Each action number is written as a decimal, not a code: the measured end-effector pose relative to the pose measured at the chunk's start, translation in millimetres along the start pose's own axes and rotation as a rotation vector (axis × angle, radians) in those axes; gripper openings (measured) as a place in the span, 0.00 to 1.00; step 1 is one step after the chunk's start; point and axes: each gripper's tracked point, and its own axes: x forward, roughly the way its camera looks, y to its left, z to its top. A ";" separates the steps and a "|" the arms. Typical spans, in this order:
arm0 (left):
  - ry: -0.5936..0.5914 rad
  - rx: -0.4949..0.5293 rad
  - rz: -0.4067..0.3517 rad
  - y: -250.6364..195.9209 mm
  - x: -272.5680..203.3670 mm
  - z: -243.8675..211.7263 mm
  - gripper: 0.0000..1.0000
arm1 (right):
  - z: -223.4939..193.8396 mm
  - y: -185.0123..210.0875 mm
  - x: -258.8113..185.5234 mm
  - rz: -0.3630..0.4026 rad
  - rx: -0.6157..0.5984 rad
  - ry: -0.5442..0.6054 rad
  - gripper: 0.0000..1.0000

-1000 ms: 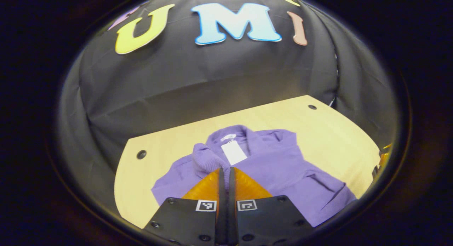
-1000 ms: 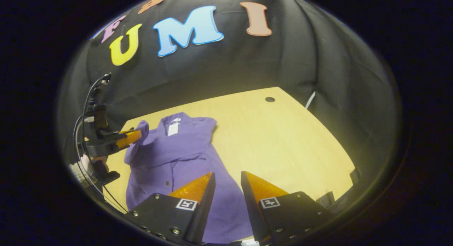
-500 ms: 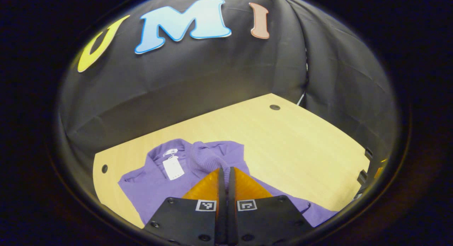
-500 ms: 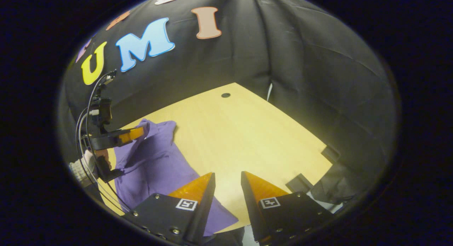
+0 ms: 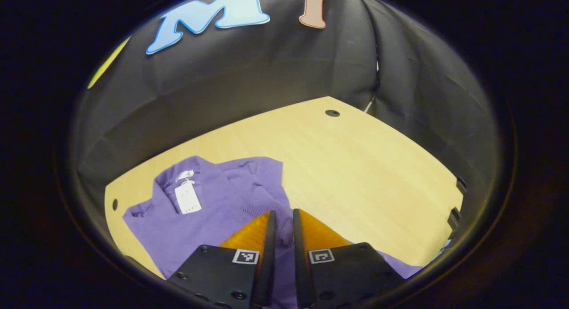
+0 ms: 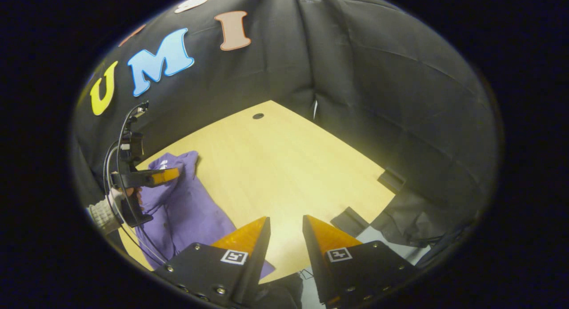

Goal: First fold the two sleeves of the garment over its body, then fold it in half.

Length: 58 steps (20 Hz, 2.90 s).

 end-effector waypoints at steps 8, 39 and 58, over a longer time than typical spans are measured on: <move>-0.006 0.015 0.027 14.9 -45.9 -30.4 0.75 | -12.2 41.2 27.5 0.141 -0.108 0.066 0.46; 0.379 -0.333 0.266 96.4 -243.4 -349.2 0.76 | -174.3 97.8 77.1 0.270 -0.492 0.552 0.50; 0.349 -0.350 0.274 112.8 -221.9 -331.6 0.15 | -181.4 122.9 80.8 0.209 -0.560 0.618 0.11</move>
